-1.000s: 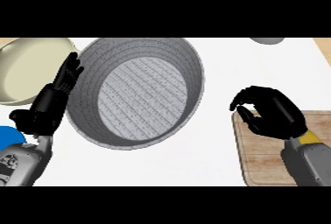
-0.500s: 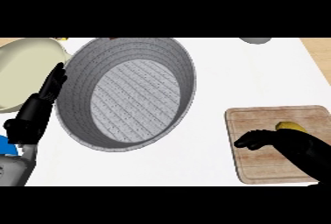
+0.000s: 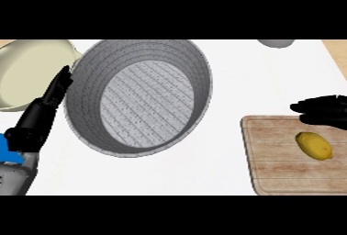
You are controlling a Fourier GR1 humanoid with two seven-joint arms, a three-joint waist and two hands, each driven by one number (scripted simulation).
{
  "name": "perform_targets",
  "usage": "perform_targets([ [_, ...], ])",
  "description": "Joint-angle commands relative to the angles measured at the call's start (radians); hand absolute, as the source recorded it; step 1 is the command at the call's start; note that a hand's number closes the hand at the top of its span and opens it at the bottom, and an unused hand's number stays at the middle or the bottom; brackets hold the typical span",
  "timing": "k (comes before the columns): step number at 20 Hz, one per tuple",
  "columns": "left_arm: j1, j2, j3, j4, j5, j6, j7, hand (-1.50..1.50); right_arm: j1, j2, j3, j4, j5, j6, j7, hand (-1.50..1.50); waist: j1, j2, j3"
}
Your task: Pick the lemon from the cutting board and place it in the basket
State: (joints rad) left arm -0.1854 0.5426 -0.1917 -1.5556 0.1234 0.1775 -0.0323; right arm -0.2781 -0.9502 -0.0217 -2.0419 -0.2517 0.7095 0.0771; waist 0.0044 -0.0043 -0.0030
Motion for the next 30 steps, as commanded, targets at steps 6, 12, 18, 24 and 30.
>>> perform_targets([
  [6,-0.024,-0.002,0.031,0.048,0.023,-0.063,-0.047,0.0,-0.151,-0.26,0.026,0.094,0.14,0.396,-0.131,-1.5,0.019,0.012,0.002],
  [12,-0.014,-0.036,0.015,0.009,-0.019,-0.035,0.0,0.0,-0.186,-0.215,0.14,0.166,0.38,0.389,-0.252,-1.5,0.023,0.01,0.004],
  [18,-0.085,-0.054,0.029,0.048,-0.034,-0.047,0.019,0.0,-0.204,-0.236,0.229,0.316,0.577,0.308,-0.453,-1.5,0.022,0.014,0.005],
  [24,-0.058,-0.063,0.046,0.058,-0.057,-0.051,-0.001,0.0,-0.168,-0.2,0.388,0.348,0.759,0.153,-0.534,-1.5,0.019,0.012,0.004],
  [30,-0.002,-0.091,0.048,0.051,-0.069,-0.067,-0.047,0.0,-0.179,-0.147,0.513,0.433,0.903,0.067,-0.546,-1.5,0.019,0.009,0.003],
])
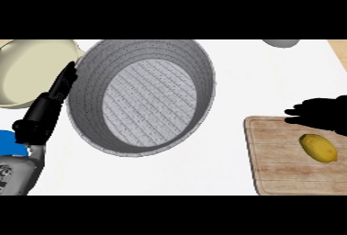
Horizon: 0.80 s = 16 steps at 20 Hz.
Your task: Pick the lemon from the cutting board and place it in the basket
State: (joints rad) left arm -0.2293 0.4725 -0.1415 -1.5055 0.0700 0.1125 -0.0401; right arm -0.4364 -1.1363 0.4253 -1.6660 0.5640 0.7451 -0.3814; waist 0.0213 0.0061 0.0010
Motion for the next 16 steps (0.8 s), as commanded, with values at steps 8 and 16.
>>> perform_targets([
  [8,0.038,-0.003,0.055,-0.056,-0.009,-0.053,0.019,0.0,0.025,0.086,0.099,0.271,0.251,-0.185,-0.244,-1.5,-0.011,-0.005,0.0],
  [16,-0.019,-0.013,0.109,-0.018,-0.041,-0.081,0.046,0.0,0.027,0.202,0.068,0.354,0.328,-0.261,-0.287,-1.5,-0.014,-0.005,-0.001],
])
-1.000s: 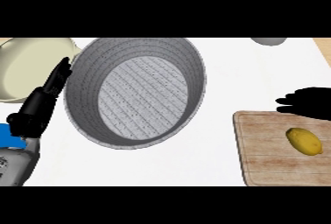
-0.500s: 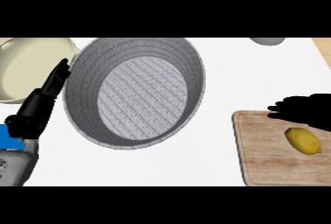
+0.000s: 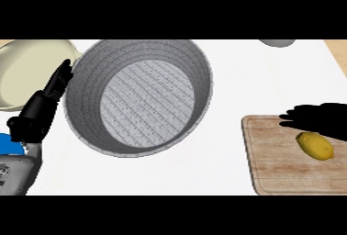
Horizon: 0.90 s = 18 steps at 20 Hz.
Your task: Pick the lemon from the cutting board and place it in the basket
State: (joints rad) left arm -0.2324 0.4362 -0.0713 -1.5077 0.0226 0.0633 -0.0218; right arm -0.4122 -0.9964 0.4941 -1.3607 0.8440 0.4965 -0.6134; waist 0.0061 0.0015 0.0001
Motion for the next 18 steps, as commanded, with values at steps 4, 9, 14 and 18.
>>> perform_targets([
  [4,0.013,-0.024,0.033,-0.054,-0.013,-0.022,0.033,0.0,-0.015,0.099,-0.018,0.154,0.112,-0.057,-0.104,-1.5,0.005,0.0,0.0],
  [9,0.009,-0.033,0.057,-0.019,-0.035,-0.046,0.006,0.0,-0.044,0.135,-0.044,0.161,0.13,0.007,-0.117,-1.5,0.003,-0.001,0.0],
  [14,0.059,-0.061,0.052,-0.048,-0.072,-0.056,0.003,0.0,0.025,0.144,-0.087,0.207,0.175,-0.067,-0.144,-1.5,-0.002,-0.002,0.0],
  [18,0.057,-0.074,0.063,-0.063,-0.084,-0.071,0.005,0.0,0.042,0.137,-0.101,0.205,0.219,-0.084,-0.175,-1.5,-0.004,-0.002,0.0],
])
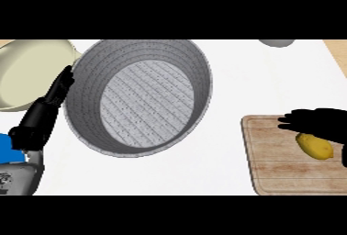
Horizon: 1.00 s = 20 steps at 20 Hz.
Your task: Pick the lemon from the cutting board and place it in the basket
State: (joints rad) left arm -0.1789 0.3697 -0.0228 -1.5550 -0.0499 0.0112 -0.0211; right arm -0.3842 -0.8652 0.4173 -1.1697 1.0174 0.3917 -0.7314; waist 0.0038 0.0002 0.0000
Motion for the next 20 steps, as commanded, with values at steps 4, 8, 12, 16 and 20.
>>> perform_targets([
  [4,0.053,-0.028,0.014,-0.055,-0.014,-0.025,-0.003,0.0,-0.05,0.044,-0.03,0.135,0.082,0.016,-0.082,-1.5,0.007,0.001,0.0],
  [8,-0.059,-0.037,0.04,0.024,-0.038,-0.029,0.037,0.0,0.024,0.076,-0.043,0.066,0.11,0.003,-0.037,-1.5,-0.005,0.0,0.0],
  [12,0.006,0.005,0.105,0.02,0.007,-0.094,-0.028,0.0,0.033,0.082,-0.045,0.05,0.135,0.02,-0.037,-1.5,-0.004,-0.001,0.0],
  [16,0.026,-0.049,0.052,-0.059,-0.029,-0.064,0.016,0.0,-0.083,0.145,-0.076,0.255,0.133,0.025,-0.097,1.5,0.009,0.001,0.0],
  [20,-0.025,-0.039,0.08,-0.013,-0.035,-0.081,0.034,0.0,-0.058,0.163,-0.068,0.289,0.192,-0.095,-0.116,1.5,0.003,0.002,0.0],
])
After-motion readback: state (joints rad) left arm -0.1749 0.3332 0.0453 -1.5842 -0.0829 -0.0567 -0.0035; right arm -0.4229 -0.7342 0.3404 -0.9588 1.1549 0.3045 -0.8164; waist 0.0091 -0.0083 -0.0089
